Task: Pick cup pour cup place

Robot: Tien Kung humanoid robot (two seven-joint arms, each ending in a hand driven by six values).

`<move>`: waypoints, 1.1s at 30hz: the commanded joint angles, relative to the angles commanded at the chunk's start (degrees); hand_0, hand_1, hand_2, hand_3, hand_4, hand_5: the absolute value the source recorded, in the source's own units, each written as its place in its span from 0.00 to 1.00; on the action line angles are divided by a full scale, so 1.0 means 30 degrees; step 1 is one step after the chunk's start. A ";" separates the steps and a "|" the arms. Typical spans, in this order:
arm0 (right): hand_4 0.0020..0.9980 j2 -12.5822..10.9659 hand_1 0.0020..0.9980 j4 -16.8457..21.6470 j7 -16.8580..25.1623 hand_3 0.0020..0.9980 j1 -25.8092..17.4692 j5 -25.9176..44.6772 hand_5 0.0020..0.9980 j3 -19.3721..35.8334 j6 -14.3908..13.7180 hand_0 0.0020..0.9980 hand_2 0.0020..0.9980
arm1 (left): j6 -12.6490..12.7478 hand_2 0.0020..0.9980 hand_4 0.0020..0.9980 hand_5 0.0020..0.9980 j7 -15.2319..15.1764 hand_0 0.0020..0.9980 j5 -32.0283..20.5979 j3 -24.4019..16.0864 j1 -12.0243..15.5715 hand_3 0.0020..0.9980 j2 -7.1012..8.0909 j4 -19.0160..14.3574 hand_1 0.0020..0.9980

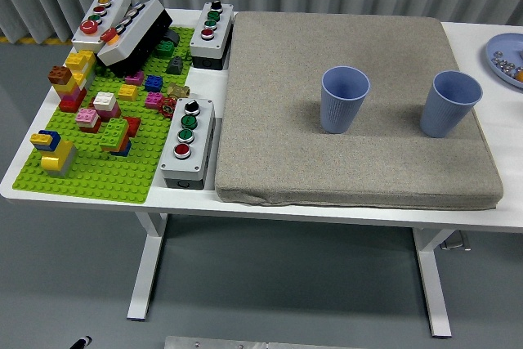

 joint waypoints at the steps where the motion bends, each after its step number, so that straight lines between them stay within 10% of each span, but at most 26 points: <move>1: 0.80 0.0003 0.85 -0.0007 -0.0069 0.87 -0.0005 -0.0194 0.65 0.0035 0.0140 0.93 0.90 | -0.0001 0.87 0.62 1.00 0.0000 0.84 -0.0003 0.0010 -0.0001 0.78 0.0002 0.0000 0.81; 3: 0.86 0.0009 0.88 -0.0018 -0.0158 0.94 -0.0011 -0.0545 0.48 0.0085 0.0317 0.93 0.95 | -0.0003 0.87 0.62 1.00 0.0000 0.84 -0.0006 0.0024 -0.0003 0.78 0.0004 0.0000 0.81; 8: 0.86 -0.0006 0.88 -0.0075 -0.0535 0.94 -0.0112 -0.1393 0.48 0.0296 0.0978 0.93 0.95 | -0.0008 0.87 0.62 1.00 0.0002 0.84 -0.0008 0.0049 -0.0002 0.78 0.0010 0.0000 0.81; 9: 0.91 -0.0017 0.92 -0.0093 -0.0646 1.00 -0.0156 -0.1616 0.29 0.0355 0.1190 0.95 1.00 | -0.0009 0.87 0.62 1.00 0.0004 0.84 -0.0017 0.0059 0.0000 0.78 0.0009 0.0000 0.81; 15: 0.91 -0.0062 0.93 -0.0155 -0.1085 1.00 -0.0438 -0.2570 0.19 0.0630 0.1975 0.92 1.00 | -0.0013 0.87 0.62 1.00 -0.0002 0.84 -0.0052 0.0158 -0.0001 0.78 0.0018 0.0000 0.81; 33: 0.89 0.0408 0.94 -0.0565 -0.1533 1.00 -0.2704 -0.2962 0.17 0.0160 0.3447 0.93 1.00 | -0.0055 0.87 0.62 1.00 -0.0023 0.84 -0.0008 0.0324 0.0039 0.78 -0.0028 0.0000 0.81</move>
